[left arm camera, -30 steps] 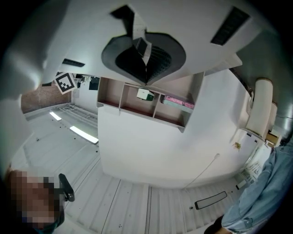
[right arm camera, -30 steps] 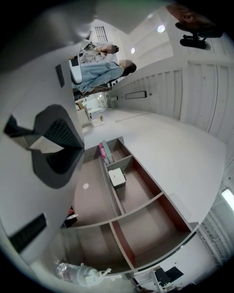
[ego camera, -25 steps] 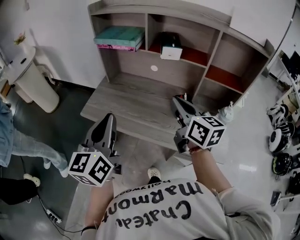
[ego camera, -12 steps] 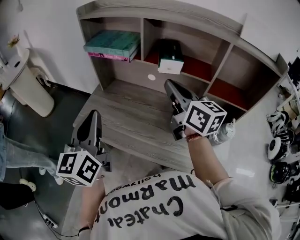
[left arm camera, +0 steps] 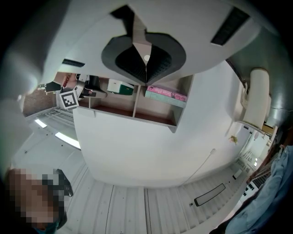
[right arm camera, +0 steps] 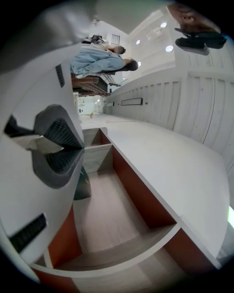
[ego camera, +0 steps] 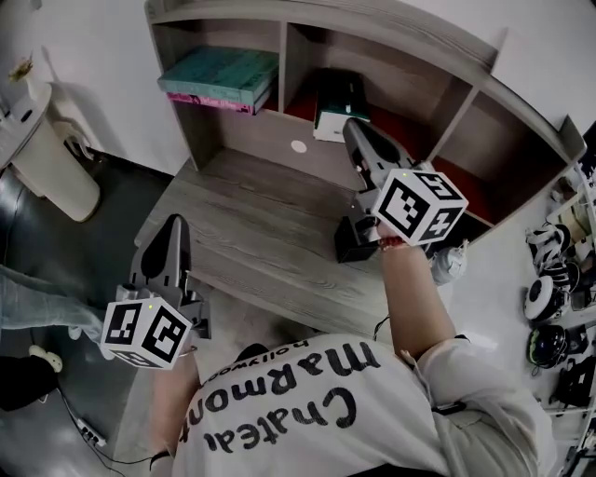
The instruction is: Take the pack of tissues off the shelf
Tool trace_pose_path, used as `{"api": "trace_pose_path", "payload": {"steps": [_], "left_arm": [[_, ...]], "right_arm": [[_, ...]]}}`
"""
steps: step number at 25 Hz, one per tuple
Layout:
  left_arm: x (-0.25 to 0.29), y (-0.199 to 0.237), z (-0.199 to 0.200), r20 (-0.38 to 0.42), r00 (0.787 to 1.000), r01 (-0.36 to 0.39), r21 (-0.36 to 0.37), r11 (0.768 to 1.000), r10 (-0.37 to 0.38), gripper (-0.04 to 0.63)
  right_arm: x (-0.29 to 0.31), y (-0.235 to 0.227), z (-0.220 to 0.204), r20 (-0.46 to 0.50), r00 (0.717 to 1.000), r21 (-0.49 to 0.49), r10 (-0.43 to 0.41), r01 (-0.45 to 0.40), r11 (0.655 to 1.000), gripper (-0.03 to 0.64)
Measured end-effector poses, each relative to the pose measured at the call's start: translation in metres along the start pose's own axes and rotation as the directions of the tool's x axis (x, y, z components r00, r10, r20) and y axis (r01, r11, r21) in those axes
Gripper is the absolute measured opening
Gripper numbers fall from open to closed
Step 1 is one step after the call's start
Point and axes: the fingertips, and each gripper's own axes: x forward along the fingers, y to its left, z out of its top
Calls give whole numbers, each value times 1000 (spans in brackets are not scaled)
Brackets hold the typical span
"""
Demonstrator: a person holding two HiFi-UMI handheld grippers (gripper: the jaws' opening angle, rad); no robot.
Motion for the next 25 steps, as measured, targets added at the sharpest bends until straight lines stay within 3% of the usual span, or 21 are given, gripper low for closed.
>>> {"api": "trace_pose_path", "payload": {"steps": [4,7,10,15,19,25], "left_arm": [[-8,2,-3,2,1000,-15,-11,1000,15,17],[-13,4,-10,-13,1000,-24,-16,1000,23,17],[-19,10,-19,-25,998,-50,-28,998,49,17],[-18,10,-24,-29,998,-59,-34,998,58,17],[-17,11,-24,-26,997,-70,-38,997,69,17],[-9,8,-24,-30,997,-65,-35,997,64,17]], "right_arm": [[6,-3,6,-31,999,-211,-35,27,977,8],[14,-4,4,-91,993,-439,-77,29,898,27],[26,-6,-3,-172,978,-585,-121,-3,811,147],[40,5,-14,-276,955,-688,-109,-117,716,343],[47,12,-36,-348,929,-745,-123,-195,637,423],[58,-4,-54,-326,905,-883,-275,-188,429,448]]}}
